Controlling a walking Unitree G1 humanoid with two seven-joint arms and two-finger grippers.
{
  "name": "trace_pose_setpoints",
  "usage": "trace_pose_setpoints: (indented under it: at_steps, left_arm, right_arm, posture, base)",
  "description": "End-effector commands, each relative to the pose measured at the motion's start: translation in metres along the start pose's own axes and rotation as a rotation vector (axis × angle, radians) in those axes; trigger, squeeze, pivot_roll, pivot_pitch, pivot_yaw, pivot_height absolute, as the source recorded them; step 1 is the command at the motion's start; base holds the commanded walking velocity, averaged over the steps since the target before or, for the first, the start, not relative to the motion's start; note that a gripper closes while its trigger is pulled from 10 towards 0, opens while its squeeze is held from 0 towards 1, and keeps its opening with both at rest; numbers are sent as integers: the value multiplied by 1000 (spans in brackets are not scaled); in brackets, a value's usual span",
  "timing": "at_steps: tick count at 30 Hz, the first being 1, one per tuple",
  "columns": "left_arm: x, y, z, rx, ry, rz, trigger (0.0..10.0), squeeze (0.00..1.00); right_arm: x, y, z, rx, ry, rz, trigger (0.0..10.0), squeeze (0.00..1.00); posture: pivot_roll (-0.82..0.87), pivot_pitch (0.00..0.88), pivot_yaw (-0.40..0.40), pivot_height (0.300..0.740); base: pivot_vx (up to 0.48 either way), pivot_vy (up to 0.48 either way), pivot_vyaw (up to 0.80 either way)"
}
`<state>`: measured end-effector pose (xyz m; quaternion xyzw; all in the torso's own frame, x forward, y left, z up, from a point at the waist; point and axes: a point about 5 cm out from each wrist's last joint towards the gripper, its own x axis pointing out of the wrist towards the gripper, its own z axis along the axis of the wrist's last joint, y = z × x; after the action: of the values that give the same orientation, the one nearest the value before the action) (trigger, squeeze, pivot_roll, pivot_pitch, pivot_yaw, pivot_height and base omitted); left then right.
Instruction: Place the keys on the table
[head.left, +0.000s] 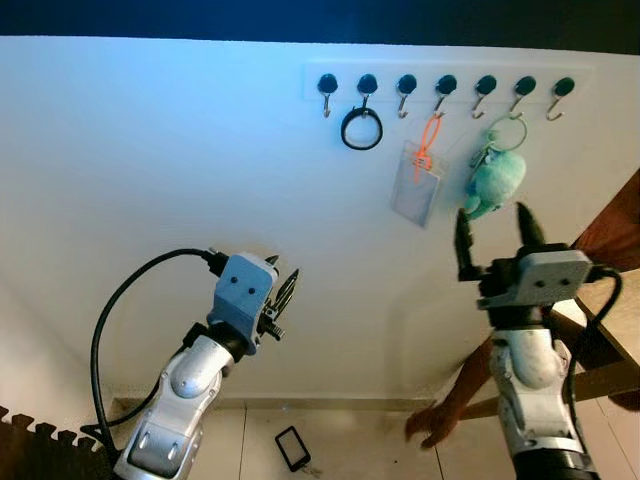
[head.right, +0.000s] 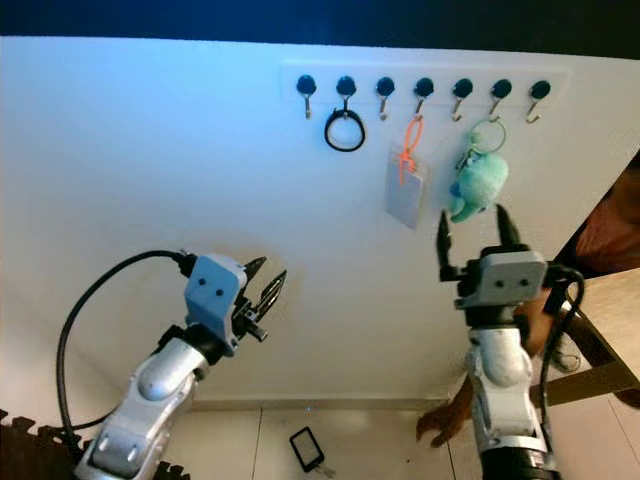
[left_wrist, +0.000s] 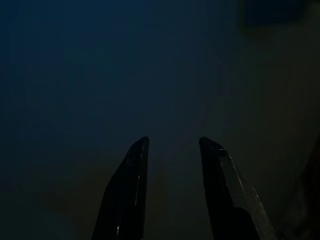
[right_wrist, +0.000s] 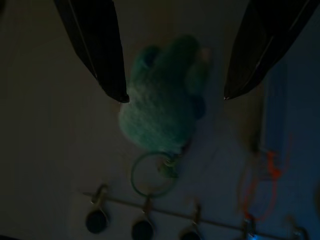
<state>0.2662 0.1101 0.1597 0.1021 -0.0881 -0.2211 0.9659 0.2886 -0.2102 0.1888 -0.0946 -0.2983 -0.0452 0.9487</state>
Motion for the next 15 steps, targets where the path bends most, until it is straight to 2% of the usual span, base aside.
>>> trace_pose_setpoints:
  at_steps: [1,2,6,7,8,9,15]
  left_arm:
    - [-1,-2,-3,-18,4,20,10000,0]
    - [-1,-2,-3,-19,3,21,10000,0]
    - [1,-3,-3,-23,-1,19,10000,0]
    - [2,-4,-2,-27,-5,17,10000,0]
    - [2,-4,-2,-27,-5,17,10000,0]
    - [3,-6,0,-33,-14,10,10000,0]
    - [4,-9,1,-37,-21,7,10000,0]
  right_arm:
    - [0,-7,0,-1,17,-31,10000,67]
    - [1,-9,0,-13,20,-35,10000,1000]
    - [10,-10,2,-11,10,-45,10000,1000]
    - [12,-11,2,-9,12,-60,10000,906]
    - [12,-11,2,-9,12,-60,10000,906]
    - [17,-13,3,-8,13,-80,10000,0]
    - [27,-15,2,-22,14,-91,10000,0]
  posture:
    - [40,122,-35,740]
    - [40,122,-35,740]
    - [38,120,-29,740]
    - [38,119,-29,740]
    - [38,119,-29,740]
    - [38,119,-29,740]
    - [43,110,-28,740]
  base:
    - [0,0,0]
    - [0,0,0]
    - [0,0,0]
    - [0,0,0]
    - [0,0,0]
    - [0,0,0]
    - [0,0,0]
